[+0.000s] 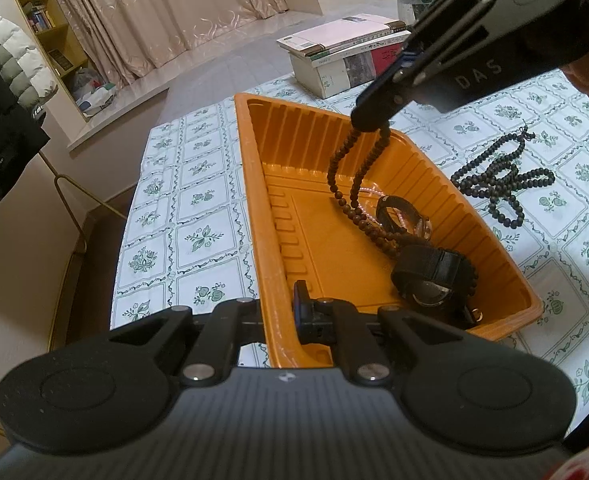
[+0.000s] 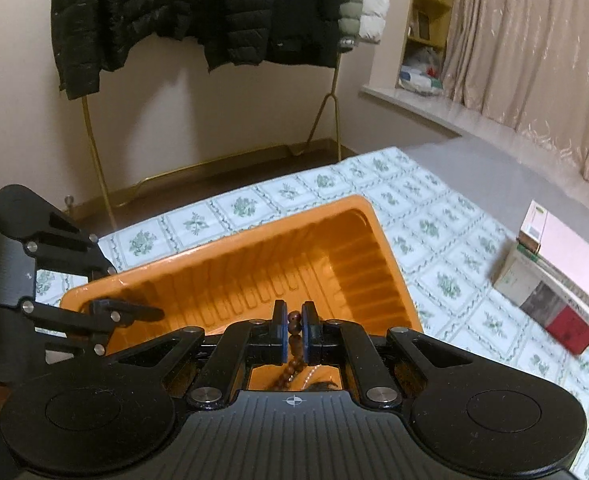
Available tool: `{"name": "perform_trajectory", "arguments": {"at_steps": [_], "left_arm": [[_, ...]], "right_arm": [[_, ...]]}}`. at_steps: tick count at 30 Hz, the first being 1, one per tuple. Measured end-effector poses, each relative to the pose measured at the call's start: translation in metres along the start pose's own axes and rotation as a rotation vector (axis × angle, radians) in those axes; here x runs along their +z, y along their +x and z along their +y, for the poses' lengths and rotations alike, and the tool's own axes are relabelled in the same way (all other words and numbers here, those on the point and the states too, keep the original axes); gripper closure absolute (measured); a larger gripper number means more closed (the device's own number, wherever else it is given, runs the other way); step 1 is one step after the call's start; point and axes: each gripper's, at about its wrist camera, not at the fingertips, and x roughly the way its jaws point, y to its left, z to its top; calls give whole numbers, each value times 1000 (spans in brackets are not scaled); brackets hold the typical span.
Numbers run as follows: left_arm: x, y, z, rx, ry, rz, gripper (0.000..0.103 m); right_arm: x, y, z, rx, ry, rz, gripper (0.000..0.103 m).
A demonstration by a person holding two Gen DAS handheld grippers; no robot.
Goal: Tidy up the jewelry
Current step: 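Lower the brown strand into the tray and open the right tool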
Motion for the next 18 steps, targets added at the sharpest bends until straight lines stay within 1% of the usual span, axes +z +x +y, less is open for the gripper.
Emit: {"name": "perform_trajectory", "arguments": {"at_steps": [7, 13, 18], "left_arm": [[-1, 1, 1, 2, 1, 0, 96], [-2, 1, 2, 1, 0, 0, 96], [-2, 1, 2, 2, -2, -1, 96]], "right_arm": [[-7, 3, 1, -2, 22, 32, 97], [-18, 4, -7, -7, 67, 64, 96], [-34, -21, -27, -63, 142, 34, 96]]}}
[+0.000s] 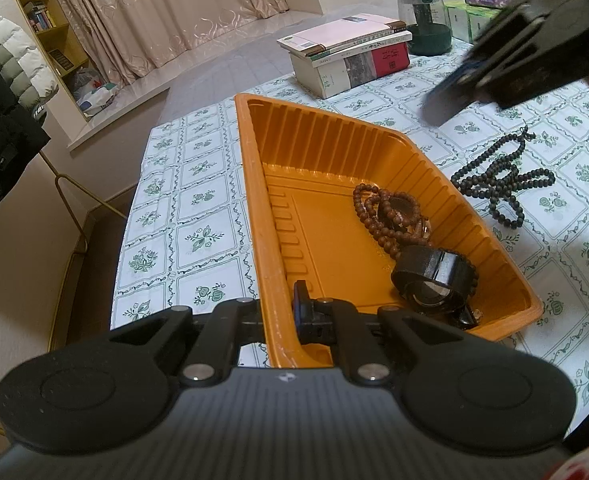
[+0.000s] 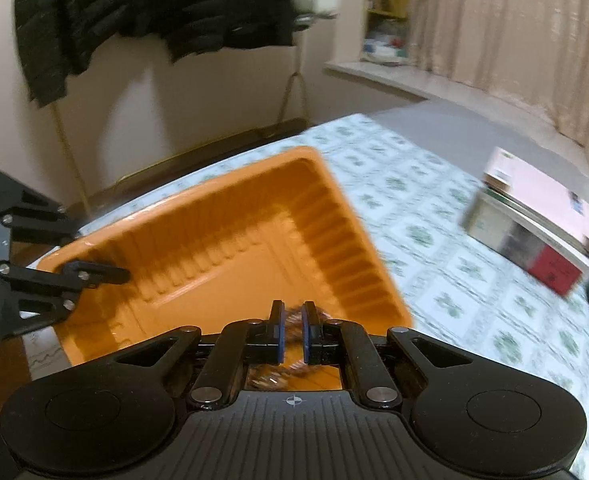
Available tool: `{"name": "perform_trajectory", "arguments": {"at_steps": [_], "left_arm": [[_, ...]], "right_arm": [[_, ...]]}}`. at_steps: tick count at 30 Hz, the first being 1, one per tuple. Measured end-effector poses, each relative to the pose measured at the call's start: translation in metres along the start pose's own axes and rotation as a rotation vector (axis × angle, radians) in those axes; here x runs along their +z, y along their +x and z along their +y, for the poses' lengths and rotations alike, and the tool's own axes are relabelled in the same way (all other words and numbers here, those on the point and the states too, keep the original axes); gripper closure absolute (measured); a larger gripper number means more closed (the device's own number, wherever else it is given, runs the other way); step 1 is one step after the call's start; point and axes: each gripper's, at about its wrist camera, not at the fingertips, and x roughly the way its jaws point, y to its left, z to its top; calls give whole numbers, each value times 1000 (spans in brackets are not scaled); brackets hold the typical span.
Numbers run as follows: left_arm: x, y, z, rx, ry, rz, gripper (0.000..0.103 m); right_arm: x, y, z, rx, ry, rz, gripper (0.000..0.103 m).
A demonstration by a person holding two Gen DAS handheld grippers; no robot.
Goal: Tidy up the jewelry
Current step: 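Lower the brown strand into the tray and open the right tool, then reach the right tool to the dark bead strand and grasp it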
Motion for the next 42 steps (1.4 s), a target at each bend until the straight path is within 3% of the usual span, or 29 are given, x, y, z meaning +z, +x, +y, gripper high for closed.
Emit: {"name": "perform_trajectory", "arguments": {"at_steps": [4, 6, 8, 10, 15, 21, 26, 42], "left_arm": [[0, 0, 0, 1, 2, 1, 96], [1, -1, 0, 1, 4, 1, 96], [2, -2, -2, 2, 5, 1, 96], [2, -2, -2, 3, 7, 1, 96], [2, -3, -3, 6, 7, 1, 96], [2, -3, -3, 6, 8, 1, 96], [2, -3, -4, 10, 12, 2, 96], [4, -4, -5, 13, 20, 4, 95]], "right_arm": [[-28, -23, -23, -58, 113, -11, 94], [-48, -32, -33, -87, 171, -7, 87], [-70, -40, -41, -121, 229, -4, 71], [-93, -46, -49, -160, 285, 5, 66], [-146, -64, -67, -256, 440, 28, 64], [-186, -81, -69, -323, 506, 54, 63], [-197, -82, -66, -330, 518, 59, 63], [-186, -62, -69, -293, 458, 42, 63]]}}
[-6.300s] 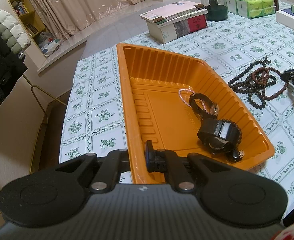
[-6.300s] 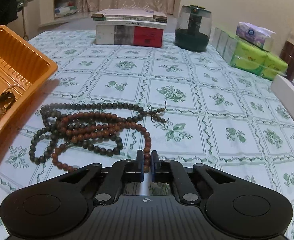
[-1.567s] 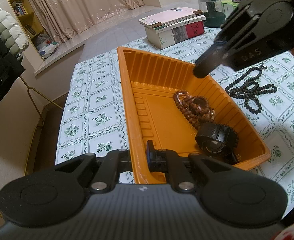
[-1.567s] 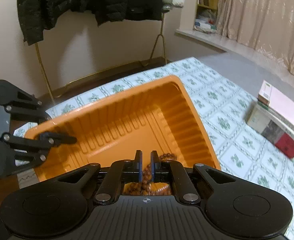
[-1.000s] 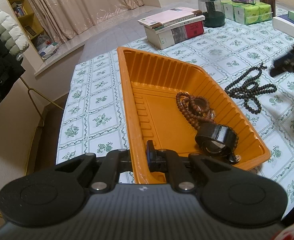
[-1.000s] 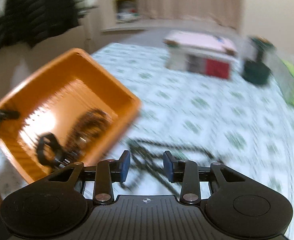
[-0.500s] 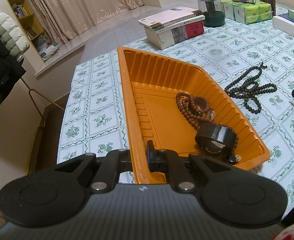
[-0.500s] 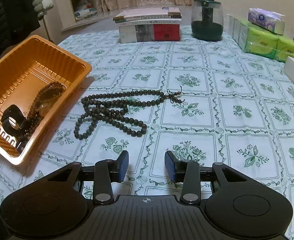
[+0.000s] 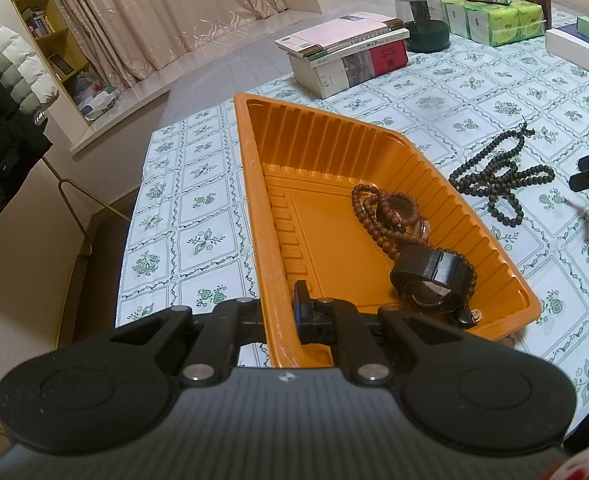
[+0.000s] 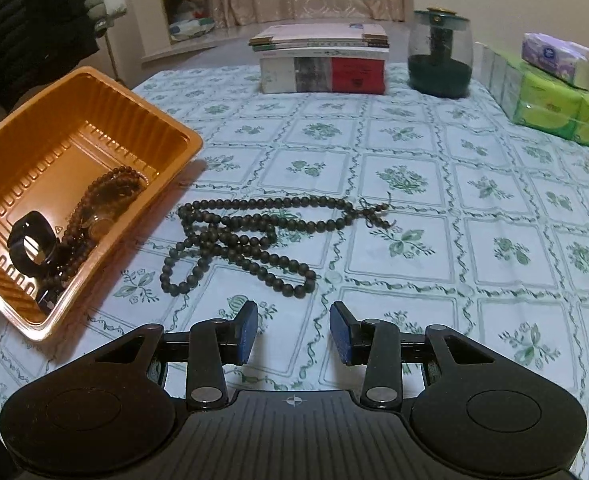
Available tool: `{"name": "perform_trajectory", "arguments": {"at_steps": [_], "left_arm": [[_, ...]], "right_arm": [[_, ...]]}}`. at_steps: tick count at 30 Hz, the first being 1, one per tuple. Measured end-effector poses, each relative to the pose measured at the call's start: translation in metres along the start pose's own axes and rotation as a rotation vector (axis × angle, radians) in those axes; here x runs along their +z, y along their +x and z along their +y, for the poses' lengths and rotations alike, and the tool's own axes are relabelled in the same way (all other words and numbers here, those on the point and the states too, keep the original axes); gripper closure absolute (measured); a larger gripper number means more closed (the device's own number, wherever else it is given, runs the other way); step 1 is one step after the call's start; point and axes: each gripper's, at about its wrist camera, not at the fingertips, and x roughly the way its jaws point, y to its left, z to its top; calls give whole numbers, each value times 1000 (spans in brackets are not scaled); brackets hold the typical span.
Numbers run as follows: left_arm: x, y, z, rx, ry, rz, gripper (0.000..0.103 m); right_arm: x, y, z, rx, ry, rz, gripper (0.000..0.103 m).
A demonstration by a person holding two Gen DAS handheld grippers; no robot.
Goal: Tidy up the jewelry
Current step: 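Reach the right tool to the dark bead strand and grasp it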
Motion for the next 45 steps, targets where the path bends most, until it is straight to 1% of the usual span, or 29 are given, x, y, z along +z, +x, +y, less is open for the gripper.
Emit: {"name": "perform_trajectory", "arguments": {"at_steps": [4, 10, 13, 15, 19, 22, 24, 27, 28, 29, 30, 32, 34, 39, 45], "left_arm": [[0, 0, 0, 0, 1, 1, 95], [0, 0, 0, 1, 2, 2, 95], [0, 1, 0, 1, 0, 2, 95], [0, 1, 0, 1, 0, 3, 96], [0, 1, 0, 1, 2, 3, 96], [-1, 1, 0, 1, 0, 4, 96], [-1, 2, 0, 1, 0, 3, 96], [-1, 2, 0, 1, -1, 4, 96], [-1, 2, 0, 1, 0, 4, 96], [0, 2, 0, 1, 1, 4, 96], [0, 2, 0, 1, 0, 3, 96], [-1, 1, 0, 0, 0, 2, 96], [-2, 2, 0, 0, -1, 1, 96], [-4, 2, 0, -1, -1, 1, 95], [-3, 1, -1, 0, 2, 4, 95]], "right_arm": [[4, 11, -3, 4, -12, 18, 63], [19, 18, -2, 14, -59, -12, 63], [27, 22, 2, 25, -93, -22, 63], [32, 27, 8, 48, -121, -26, 63], [36, 40, 22, 80, -212, -15, 63], [36, 53, 31, 76, -288, 21, 63], [32, 62, 36, 51, -336, 42, 63], [26, 66, 39, 27, -374, 42, 63], [23, 65, 39, 25, -383, 38, 67], [22, 63, 39, 22, -391, 38, 74], [20, 62, 39, 17, -400, 38, 77], [18, 59, 38, -2, -421, 39, 91], [16, 56, 36, -8, -423, 55, 99], [5, 41, 31, -11, -423, 81, 99], [-9, 5, 14, -35, -311, 64, 99]]}}
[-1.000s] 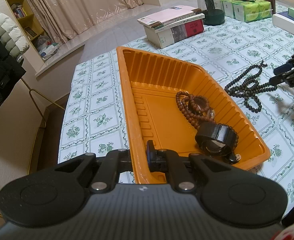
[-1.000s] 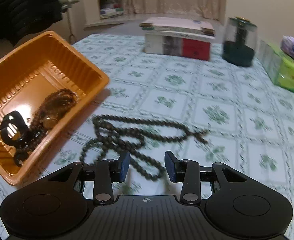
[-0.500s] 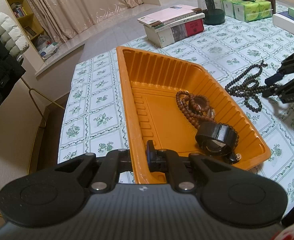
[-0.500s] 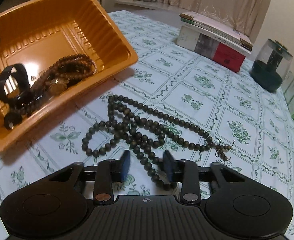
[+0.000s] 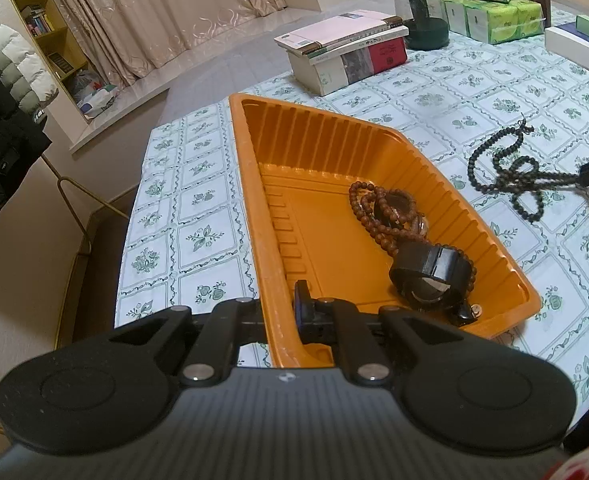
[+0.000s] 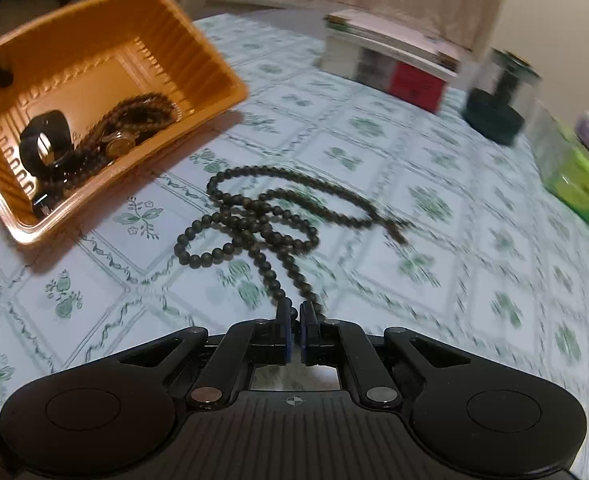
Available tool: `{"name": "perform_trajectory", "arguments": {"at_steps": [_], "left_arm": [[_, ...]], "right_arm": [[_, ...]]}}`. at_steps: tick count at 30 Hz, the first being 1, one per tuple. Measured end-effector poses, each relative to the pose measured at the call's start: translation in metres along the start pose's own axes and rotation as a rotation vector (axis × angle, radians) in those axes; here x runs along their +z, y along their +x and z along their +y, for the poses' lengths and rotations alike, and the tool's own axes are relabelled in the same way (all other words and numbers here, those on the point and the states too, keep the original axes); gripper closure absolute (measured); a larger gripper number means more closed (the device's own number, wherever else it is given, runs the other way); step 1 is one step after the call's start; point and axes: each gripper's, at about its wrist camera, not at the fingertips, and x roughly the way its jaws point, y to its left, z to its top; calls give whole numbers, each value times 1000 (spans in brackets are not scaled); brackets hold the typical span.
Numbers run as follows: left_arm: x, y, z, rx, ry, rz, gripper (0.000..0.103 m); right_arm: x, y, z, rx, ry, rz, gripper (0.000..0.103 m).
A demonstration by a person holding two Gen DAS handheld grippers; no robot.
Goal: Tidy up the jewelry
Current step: 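Reach the right tool to the dark bead strand and grasp it, then lift the dark bead strand with the right tool and lower it into the tray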
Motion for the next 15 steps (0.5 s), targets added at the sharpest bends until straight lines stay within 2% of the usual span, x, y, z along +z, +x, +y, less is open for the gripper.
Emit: {"name": "perform_trajectory", "arguments": {"at_steps": [5, 10, 15], "left_arm": [[0, -1, -1, 1, 4, 0, 95], [-1, -2, -1, 1, 4, 4, 95], [-1, -2, -1, 0, 3, 4, 95]], "right_arm": [[-13, -7, -3, -5, 17, 24, 99], [-14, 1, 6, 8, -46, 17, 97], [-12, 14, 1, 37, -24, 17, 97]]}}
